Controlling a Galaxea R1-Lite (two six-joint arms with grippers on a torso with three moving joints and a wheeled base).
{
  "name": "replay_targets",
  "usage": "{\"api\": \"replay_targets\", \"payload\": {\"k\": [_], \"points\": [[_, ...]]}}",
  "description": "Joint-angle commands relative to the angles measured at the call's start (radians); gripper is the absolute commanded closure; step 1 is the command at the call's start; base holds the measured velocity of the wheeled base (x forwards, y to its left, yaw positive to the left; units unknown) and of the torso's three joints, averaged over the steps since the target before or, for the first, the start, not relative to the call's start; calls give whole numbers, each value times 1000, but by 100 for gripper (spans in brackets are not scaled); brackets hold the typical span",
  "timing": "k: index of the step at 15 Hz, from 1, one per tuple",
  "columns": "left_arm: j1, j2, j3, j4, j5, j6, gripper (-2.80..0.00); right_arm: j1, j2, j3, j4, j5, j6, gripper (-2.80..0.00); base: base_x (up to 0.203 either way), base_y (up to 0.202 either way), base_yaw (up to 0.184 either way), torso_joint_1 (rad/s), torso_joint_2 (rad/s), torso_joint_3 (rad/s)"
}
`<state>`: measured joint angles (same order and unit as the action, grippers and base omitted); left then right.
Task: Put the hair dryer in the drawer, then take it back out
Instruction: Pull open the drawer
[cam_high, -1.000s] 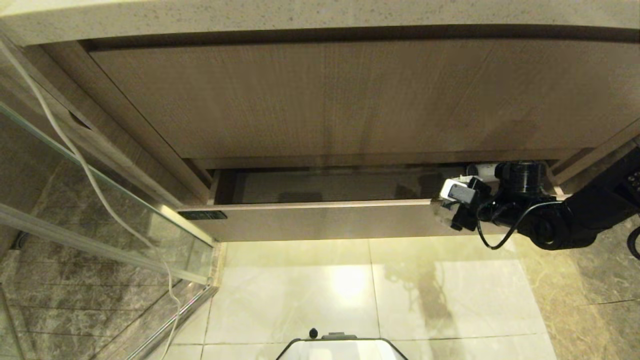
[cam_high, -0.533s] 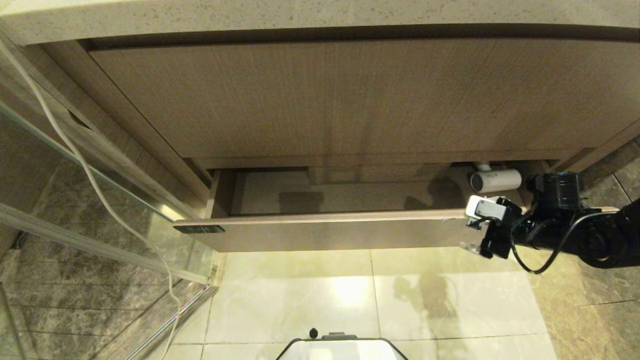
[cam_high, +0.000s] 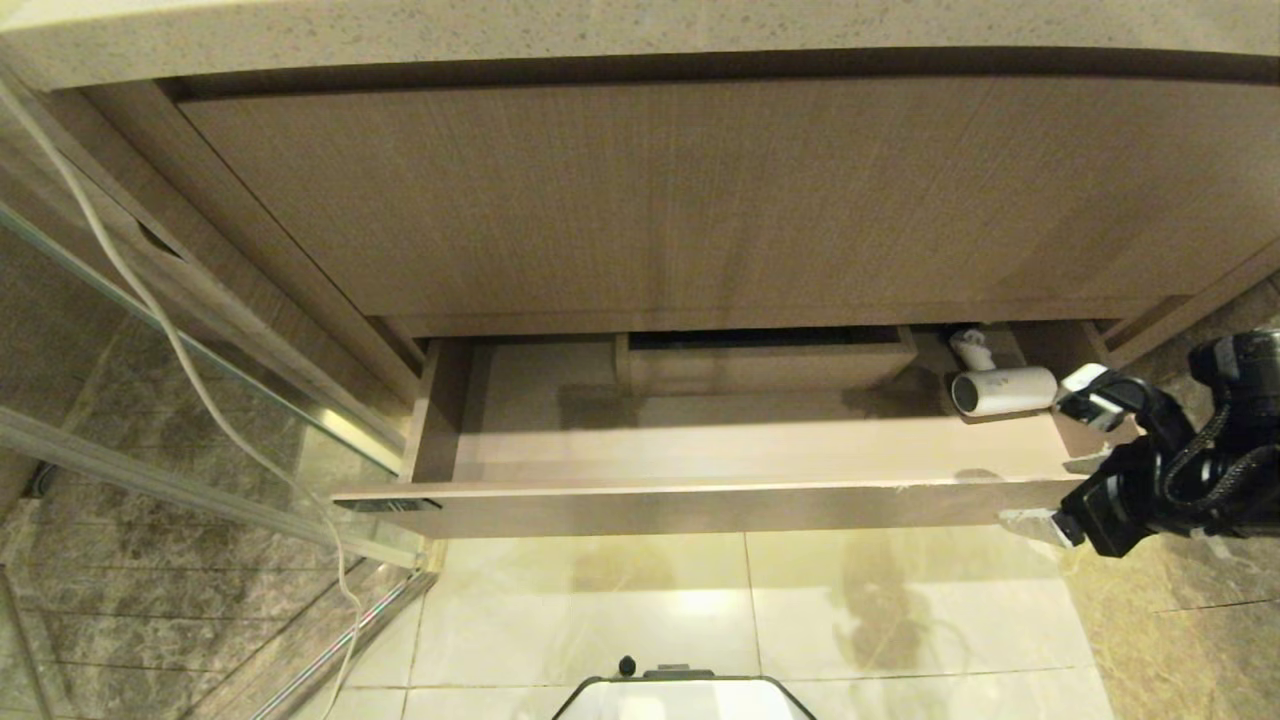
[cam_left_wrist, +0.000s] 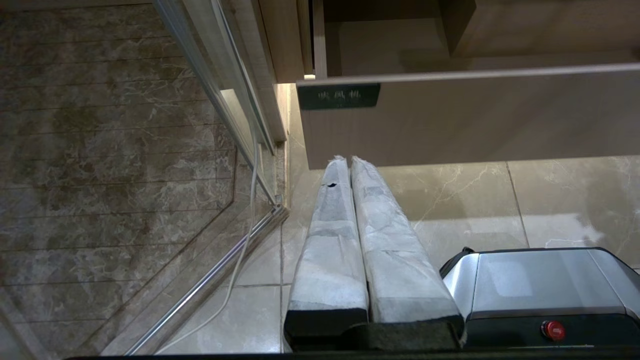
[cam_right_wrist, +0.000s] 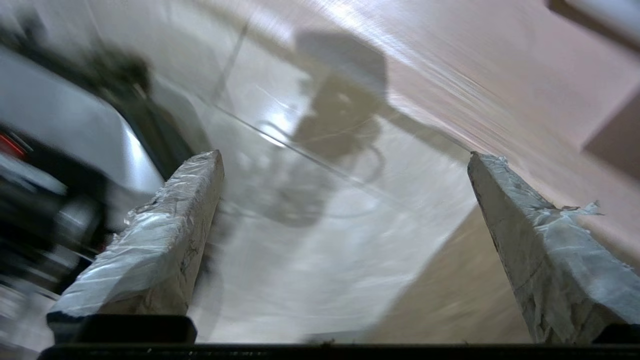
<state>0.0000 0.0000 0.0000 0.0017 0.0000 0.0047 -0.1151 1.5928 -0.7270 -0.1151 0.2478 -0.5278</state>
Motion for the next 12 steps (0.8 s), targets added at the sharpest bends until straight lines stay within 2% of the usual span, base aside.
{"api": "replay_targets", "payload": {"k": [1,4,7,10,12], "points": [[0,0,2,0,0,0,0,-25,-198,42,46,-47,172,0,0,0,0,0,0,0],[0,0,1,0,0,0,0,-31,-355,130,106,-214,204,0,0,0,0,0,0,0],[0,0,2,0,0,0,0,-41,-470,212,115,-259,208,0,0,0,0,0,0,0],[0,0,1,0,0,0,0,-59,-518,282,123,-421,206,0,0,0,0,0,0,0],[0,0,0,0,0,0,0,-60,-546,318,124,-449,172,0,0,0,0,0,0,0]]}}
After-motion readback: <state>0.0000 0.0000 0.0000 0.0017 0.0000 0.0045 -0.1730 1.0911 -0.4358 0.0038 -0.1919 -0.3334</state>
